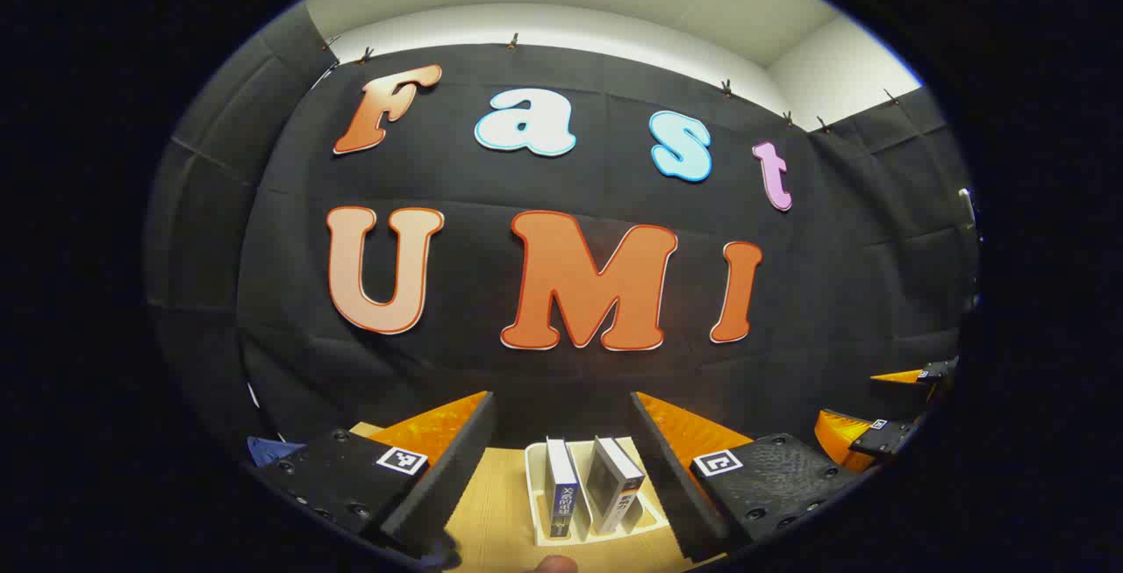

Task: Open the schoolbag, grab two books from the bookshelf and put them into the schoolbag.

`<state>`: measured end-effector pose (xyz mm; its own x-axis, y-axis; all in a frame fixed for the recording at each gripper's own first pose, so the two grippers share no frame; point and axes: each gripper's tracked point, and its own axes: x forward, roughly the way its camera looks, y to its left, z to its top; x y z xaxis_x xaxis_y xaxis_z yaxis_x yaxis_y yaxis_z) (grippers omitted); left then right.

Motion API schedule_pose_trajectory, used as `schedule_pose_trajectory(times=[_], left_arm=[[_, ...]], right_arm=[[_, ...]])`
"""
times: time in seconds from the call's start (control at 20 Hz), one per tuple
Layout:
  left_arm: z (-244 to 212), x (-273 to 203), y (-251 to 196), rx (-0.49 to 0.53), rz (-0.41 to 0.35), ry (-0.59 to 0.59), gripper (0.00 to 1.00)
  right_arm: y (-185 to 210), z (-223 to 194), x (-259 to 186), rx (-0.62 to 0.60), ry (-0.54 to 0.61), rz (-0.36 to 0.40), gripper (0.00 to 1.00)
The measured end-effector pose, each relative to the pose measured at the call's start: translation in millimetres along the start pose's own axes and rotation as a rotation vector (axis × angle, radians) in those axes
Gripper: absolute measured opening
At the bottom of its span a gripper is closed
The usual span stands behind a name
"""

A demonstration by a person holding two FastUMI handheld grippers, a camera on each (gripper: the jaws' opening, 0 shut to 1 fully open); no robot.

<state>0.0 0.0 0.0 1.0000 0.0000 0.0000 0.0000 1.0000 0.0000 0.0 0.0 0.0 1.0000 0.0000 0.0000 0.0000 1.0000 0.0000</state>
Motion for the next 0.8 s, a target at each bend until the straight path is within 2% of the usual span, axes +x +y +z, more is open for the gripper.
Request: schedule_pose_trajectory(times=[0.15, 0.35, 0.55, 0.8], left_arm=[[-13, 1, 10, 0.012, 0.03, 0.001, 0.93], [-22, -5, 17, 0.087, 0.073, -0.026, 0.92], [-30, -3, 12, 0.053, 0.074, -0.034, 0.93], [-28, -3, 20, 0.053, 0.071, -0.046, 0.94]], right_arm=[[19, -8, 4, 0.018, 0.016, 0.043, 0.96], [41, -9, 18, 0.058, -0.009, 0.113, 0.96], [56, -14, 26, 0.075, 0.004, 0.165, 0.96], [59, -13, 20, 0.054, 0.0, 0.156, 0.96]])
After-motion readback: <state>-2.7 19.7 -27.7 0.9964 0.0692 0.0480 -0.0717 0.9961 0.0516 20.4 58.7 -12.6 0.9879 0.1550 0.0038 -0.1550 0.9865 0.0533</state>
